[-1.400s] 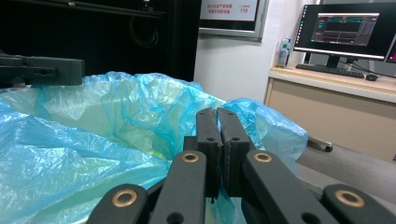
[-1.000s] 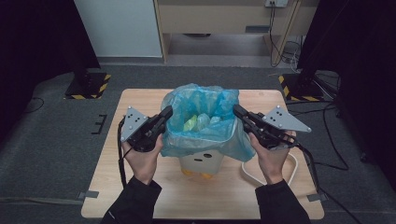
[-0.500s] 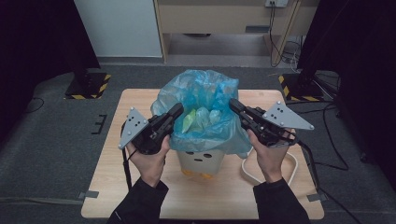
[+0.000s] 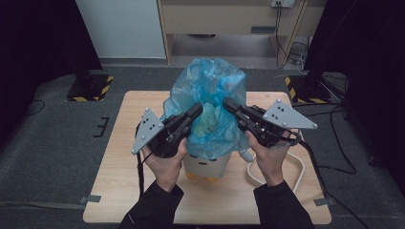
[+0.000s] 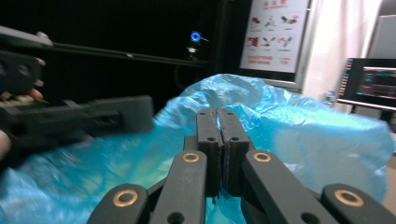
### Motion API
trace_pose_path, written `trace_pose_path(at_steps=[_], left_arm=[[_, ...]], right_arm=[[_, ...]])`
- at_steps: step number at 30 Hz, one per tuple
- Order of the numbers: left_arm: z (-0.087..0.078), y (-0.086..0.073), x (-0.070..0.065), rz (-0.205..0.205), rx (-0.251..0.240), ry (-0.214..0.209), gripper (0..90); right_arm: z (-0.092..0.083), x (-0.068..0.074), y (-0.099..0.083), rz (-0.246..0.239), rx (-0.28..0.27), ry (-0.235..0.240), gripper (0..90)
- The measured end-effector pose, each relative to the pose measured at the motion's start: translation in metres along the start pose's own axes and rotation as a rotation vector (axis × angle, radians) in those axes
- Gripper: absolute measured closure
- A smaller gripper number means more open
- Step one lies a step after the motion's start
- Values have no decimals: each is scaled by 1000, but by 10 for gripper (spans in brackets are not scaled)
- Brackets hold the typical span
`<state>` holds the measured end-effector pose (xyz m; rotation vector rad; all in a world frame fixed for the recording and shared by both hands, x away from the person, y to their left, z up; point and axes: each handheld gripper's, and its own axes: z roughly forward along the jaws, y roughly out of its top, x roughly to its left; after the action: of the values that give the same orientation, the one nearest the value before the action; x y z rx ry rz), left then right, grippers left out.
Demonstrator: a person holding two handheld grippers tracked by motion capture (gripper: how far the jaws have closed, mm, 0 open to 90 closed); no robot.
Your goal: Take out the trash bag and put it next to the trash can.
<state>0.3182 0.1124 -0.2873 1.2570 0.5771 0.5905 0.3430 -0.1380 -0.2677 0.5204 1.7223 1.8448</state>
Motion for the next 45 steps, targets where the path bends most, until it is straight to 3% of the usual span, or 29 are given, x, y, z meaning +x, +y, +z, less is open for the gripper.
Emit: trace_pose_path(at_steps=[6, 16, 20, 31, 37, 42, 45], left_arm=[[2, -4, -5, 12, 0, -52, 900], [9, -13, -9, 29, 41, -69, 899], [12, -15, -11, 17, 48, -85, 815], [17, -18, -15, 48, 74, -35, 724], [18, -18, -14, 35, 94, -9, 841], [17, -17, -13, 23, 101, 4, 892], [17, -17, -12, 21, 100, 2, 894]], right_arm=[[4, 8, 7, 1, -13, 67, 894], [6, 9, 8, 1, -8, 81, 895], [5, 8, 8, -7, -4, 71, 894], [7, 10, 6, 2, 14, 125, 895], [9, 10, 4, 6, 31, 147, 889], [7, 7, 3, 31, 10, 117, 718], [5, 4, 3, 9, 16, 73, 653]])
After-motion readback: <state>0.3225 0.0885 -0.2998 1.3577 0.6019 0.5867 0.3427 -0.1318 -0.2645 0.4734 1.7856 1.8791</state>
